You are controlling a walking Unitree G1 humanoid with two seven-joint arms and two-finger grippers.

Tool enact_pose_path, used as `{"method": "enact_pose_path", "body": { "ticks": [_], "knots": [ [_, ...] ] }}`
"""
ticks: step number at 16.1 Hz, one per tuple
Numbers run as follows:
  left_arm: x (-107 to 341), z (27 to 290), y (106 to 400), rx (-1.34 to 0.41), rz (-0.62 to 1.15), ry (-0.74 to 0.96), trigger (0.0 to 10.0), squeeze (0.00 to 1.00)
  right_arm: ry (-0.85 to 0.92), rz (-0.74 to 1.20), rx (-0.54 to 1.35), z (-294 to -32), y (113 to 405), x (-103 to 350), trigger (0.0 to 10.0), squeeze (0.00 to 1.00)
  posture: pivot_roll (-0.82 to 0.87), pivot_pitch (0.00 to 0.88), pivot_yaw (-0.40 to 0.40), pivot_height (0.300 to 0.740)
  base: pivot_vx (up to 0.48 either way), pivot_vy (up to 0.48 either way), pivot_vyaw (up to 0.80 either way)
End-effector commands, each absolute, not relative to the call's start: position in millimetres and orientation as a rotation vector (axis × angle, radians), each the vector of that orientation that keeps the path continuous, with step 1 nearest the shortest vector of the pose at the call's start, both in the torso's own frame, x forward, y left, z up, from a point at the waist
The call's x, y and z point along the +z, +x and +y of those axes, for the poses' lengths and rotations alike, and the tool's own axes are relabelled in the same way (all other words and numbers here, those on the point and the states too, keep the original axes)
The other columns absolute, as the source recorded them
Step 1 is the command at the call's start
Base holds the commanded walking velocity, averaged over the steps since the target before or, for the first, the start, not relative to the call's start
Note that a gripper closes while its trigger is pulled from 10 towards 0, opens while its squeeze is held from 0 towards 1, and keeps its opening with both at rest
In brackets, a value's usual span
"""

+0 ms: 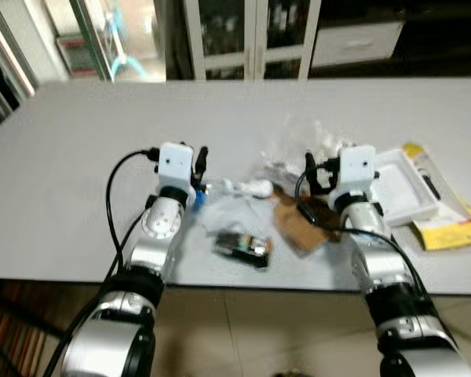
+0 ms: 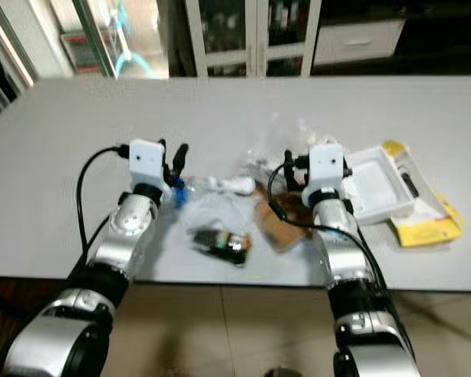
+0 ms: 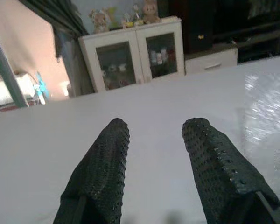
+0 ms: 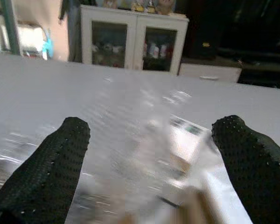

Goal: Picking trash to rubbish bin

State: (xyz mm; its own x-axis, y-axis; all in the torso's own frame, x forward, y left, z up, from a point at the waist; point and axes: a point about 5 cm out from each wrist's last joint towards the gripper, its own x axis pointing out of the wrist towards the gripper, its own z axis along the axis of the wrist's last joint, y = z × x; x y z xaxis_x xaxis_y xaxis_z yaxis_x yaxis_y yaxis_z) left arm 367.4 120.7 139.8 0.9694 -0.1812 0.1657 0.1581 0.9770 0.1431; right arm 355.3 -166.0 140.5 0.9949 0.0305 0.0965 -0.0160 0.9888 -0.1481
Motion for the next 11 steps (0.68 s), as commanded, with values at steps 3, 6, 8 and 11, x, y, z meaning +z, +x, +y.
{"method": "enact_pose_path", "body": {
  "ticks": [3,6,8,11],
  "knots": [
    [140.6,121.9,367.8,-0.171,-0.178,0.151,10.0,0.00,-0.148,-0.103,0.031,-163.5,356.0,142.6,10.0,0.00,-0.06,0.051,0.043,0.740,0.000,-0.349,0.00],
    [140.7,122.0,367.6,-0.170,-0.180,0.150,10.0,0.00,-0.148,-0.103,0.032,-164.2,355.9,142.6,10.0,0.00,-0.06,0.052,0.041,0.740,0.000,-0.343,0.00],
    [141.0,122.3,367.3,-0.169,-0.185,0.141,10.0,0.00,-0.148,-0.101,0.032,-164.2,355.8,142.1,10.0,0.00,-0.06,0.051,0.040,0.740,0.000,0.000,0.00],
    [141.6,122.2,367.6,-0.170,-0.185,0.142,10.0,0.00,-0.145,-0.102,0.033,-163.5,355.8,142.3,10.0,0.00,-0.06,0.051,0.040,0.740,0.000,0.000,0.00]
  ]
}}
